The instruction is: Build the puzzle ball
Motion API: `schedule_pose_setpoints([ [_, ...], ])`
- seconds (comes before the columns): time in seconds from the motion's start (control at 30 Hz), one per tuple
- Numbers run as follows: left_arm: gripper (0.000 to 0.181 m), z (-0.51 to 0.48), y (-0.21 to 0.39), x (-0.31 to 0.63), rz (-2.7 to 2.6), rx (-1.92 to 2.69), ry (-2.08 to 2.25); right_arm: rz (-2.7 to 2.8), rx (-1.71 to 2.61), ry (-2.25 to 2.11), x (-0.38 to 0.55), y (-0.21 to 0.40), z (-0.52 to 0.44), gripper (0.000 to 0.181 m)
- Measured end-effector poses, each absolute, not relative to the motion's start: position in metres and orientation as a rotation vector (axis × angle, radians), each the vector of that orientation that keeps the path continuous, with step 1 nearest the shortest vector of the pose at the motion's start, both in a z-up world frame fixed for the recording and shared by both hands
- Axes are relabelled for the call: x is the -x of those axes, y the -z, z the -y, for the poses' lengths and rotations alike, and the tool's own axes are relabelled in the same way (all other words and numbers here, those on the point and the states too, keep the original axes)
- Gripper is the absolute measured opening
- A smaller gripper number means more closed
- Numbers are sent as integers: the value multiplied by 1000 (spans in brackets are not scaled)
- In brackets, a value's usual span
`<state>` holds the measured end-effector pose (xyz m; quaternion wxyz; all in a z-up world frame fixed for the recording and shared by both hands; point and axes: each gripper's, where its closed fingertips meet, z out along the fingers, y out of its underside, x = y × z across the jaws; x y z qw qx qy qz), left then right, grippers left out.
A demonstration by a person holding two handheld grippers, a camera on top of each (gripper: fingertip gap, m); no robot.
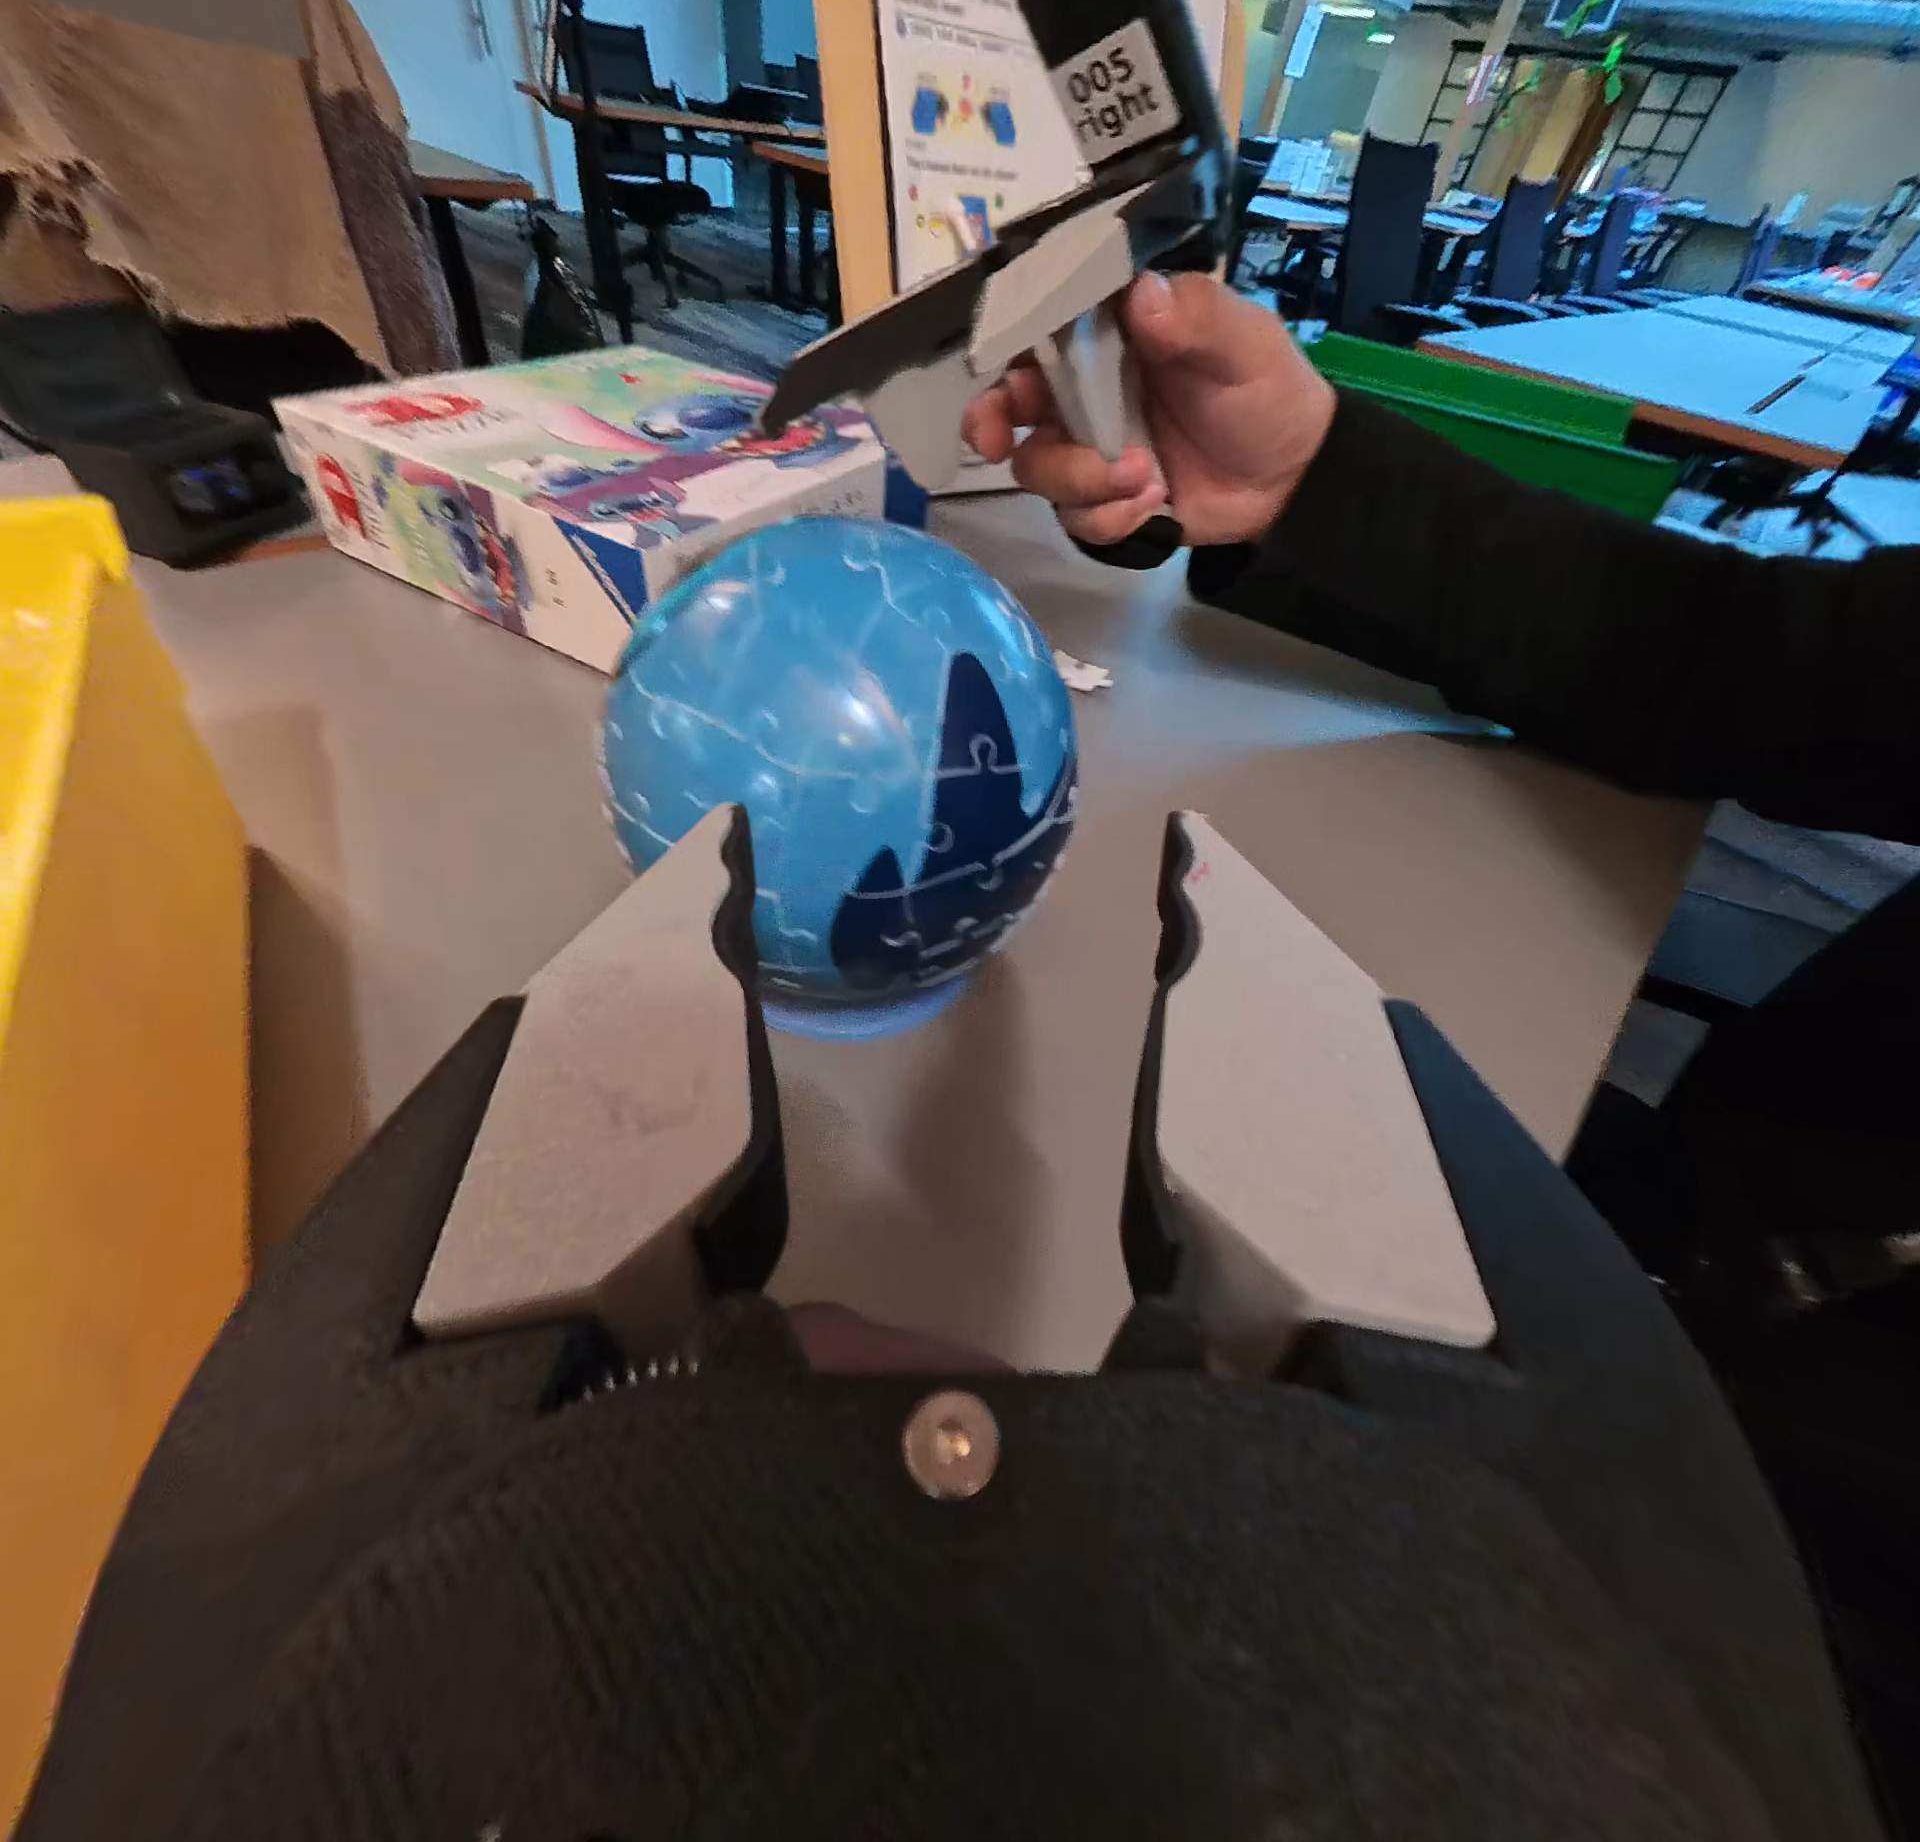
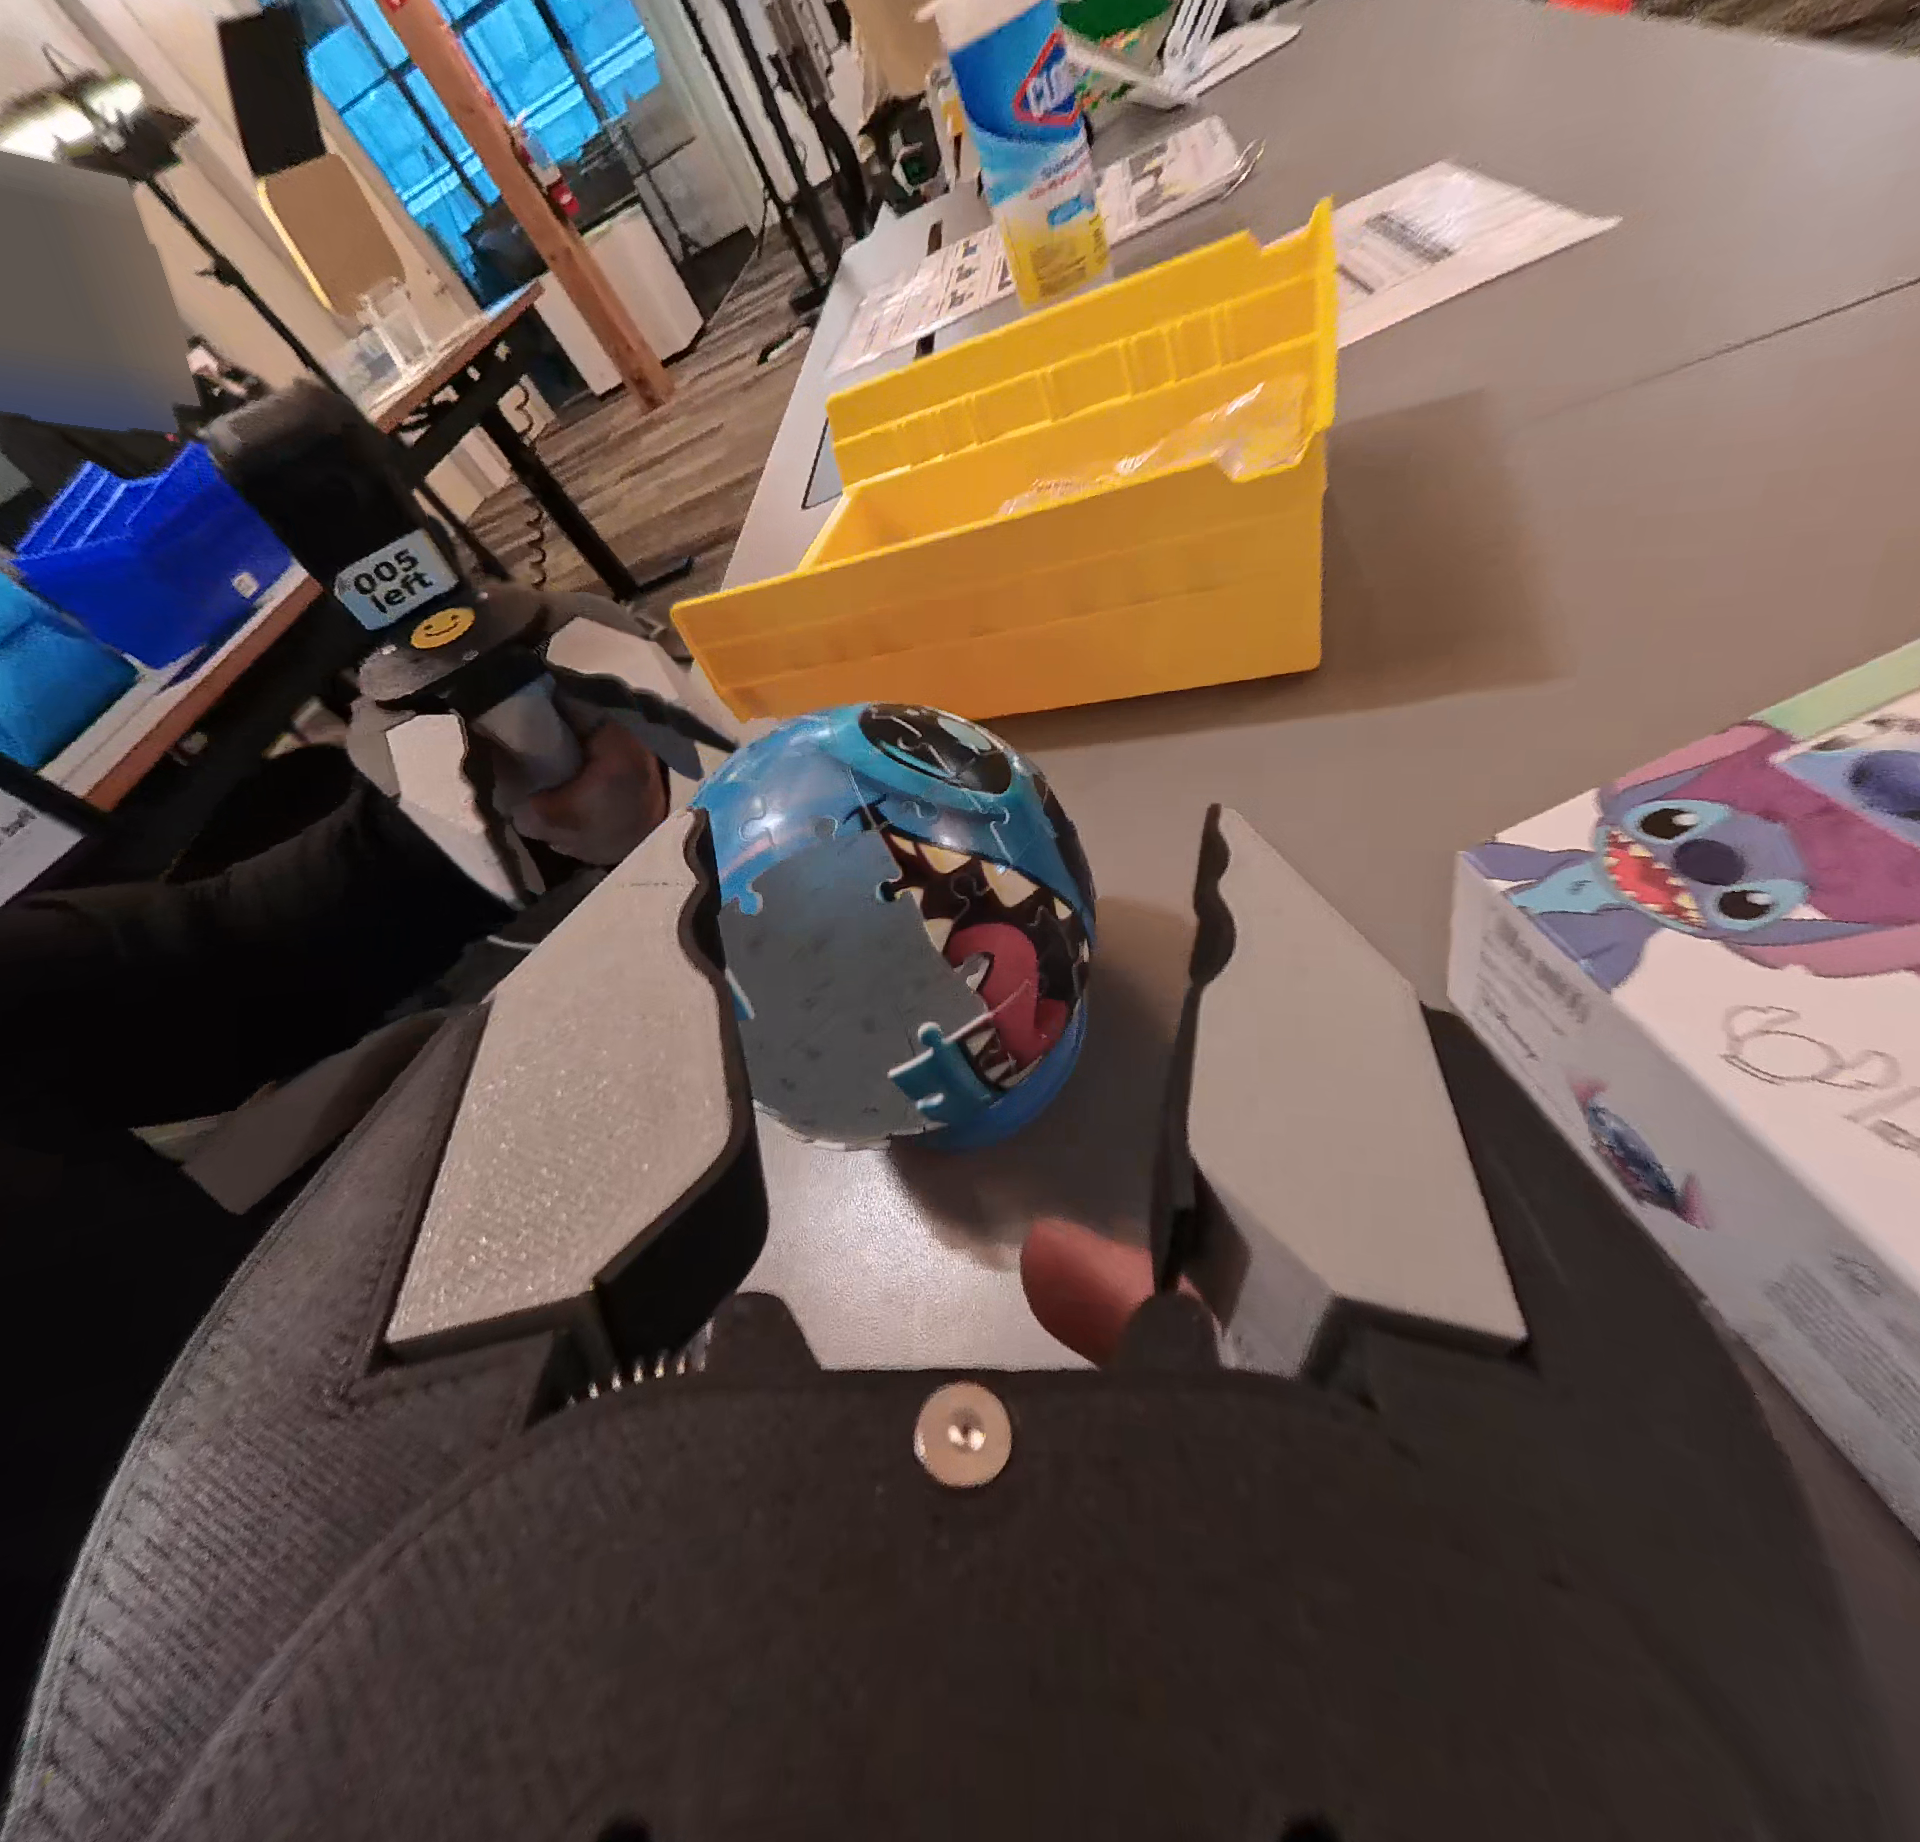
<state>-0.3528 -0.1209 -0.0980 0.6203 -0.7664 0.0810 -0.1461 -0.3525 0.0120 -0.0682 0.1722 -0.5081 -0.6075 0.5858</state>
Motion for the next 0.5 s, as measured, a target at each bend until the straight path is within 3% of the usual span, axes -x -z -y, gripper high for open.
schedule_pose_setpoints([
  [0.23, 94, 100, 87, 355, -456, 1930, 371, 1721, 1459, -1515, 321, 86, -10, 89],
  [0.5, 100, 83, 99, 370, -756, 2090, 290, 1820, 1509, -1399, 272, 142, 25, 88],
])
